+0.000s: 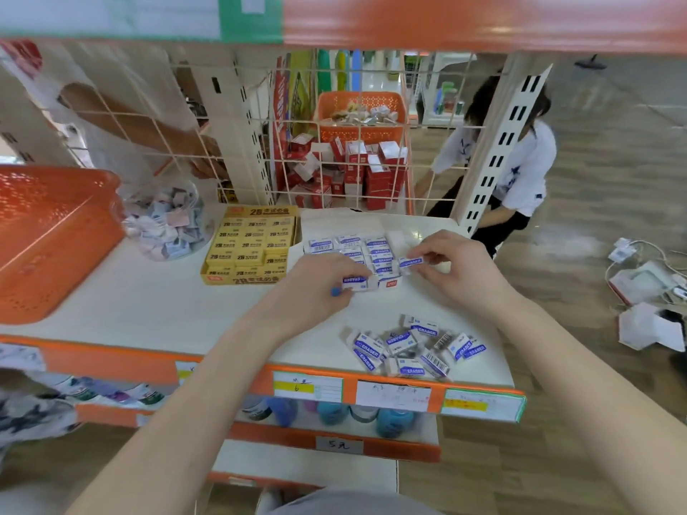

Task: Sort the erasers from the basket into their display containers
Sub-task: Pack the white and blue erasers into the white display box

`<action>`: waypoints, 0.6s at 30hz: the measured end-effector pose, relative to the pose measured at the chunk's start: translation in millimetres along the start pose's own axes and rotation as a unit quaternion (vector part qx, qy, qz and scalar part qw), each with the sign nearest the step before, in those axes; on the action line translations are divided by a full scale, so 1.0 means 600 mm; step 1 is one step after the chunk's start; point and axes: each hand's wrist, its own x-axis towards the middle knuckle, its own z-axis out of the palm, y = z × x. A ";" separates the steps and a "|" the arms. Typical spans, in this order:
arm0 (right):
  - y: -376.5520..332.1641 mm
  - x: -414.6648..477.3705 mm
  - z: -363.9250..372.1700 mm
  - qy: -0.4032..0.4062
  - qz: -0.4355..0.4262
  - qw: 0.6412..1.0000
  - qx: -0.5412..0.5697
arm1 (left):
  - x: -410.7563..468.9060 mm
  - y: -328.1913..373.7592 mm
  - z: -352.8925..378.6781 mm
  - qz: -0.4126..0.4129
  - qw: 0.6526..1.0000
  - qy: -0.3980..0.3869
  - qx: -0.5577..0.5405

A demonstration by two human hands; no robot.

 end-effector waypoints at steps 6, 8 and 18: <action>-0.005 0.043 0.023 0.019 0.017 0.998 -0.055 | 0.016 -0.046 -0.005 -0.045 0.997 0.063 0.031; -0.009 0.053 0.033 0.035 0.018 0.997 -0.067 | 0.017 -0.059 0.001 -0.040 0.995 0.084 0.042; -0.009 0.096 0.065 0.007 0.026 0.992 -0.123 | 0.008 -0.068 0.019 -0.039 0.990 0.136 0.003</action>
